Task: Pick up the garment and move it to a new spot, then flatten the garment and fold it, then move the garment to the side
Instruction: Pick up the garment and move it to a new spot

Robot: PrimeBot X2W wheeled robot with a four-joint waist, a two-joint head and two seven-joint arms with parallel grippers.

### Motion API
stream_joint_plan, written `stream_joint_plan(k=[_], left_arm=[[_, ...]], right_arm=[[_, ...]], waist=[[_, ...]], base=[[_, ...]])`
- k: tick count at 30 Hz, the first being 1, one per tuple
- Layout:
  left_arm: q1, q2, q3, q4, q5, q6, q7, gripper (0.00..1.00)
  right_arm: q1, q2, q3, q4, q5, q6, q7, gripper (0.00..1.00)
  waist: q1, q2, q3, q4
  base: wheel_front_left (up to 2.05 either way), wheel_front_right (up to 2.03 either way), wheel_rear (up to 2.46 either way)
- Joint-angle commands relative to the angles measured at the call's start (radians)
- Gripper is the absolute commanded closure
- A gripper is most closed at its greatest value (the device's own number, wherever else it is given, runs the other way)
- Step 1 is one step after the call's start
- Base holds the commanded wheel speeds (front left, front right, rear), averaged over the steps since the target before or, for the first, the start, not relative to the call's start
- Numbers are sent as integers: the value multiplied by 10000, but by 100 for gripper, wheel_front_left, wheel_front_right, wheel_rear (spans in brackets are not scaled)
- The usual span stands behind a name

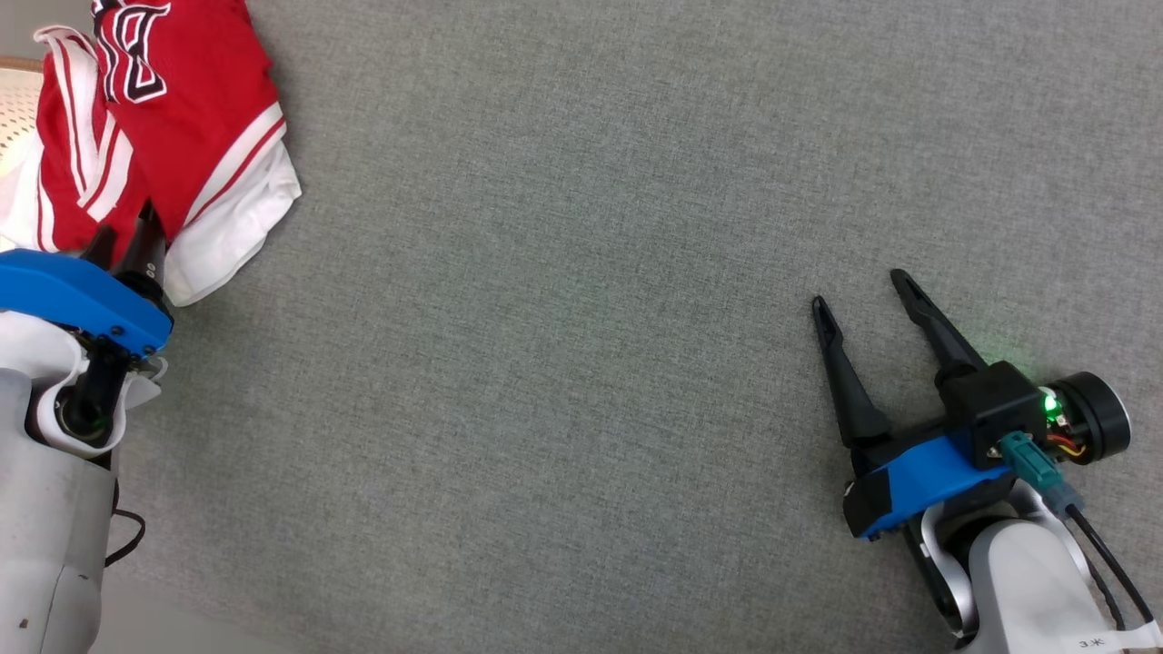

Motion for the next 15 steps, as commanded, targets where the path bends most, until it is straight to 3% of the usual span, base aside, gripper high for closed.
stream_joint_plan(k=[1,2,3,5,15], left_arm=[[13,95,-115,19,-101,-11,-31,9],[6,138,-173,44,-202,-12,-79,33],[-5,172,-238,42,-307,-12,-143,64],[-27,282,-383,45,-476,-12,-344,100],[-49,923,-1057,-121,-1099,-13,-847,100]], right_arm=[[286,-108,-49,512,85,-20,107,0],[271,-106,-15,527,106,-18,91,0],[249,-105,5,546,113,-18,83,0],[211,-105,15,601,154,-18,45,0],[-25,-105,96,896,392,-17,-296,0]], waist=[[1,0,-8,-19],[1,0,-13,-34],[1,0,-20,-49],[1,0,-54,-82],[1,0,-395,-252]], base=[[0,0,0],[0,0,0],[0,0,0],[0,0,0],[0,0,0]])
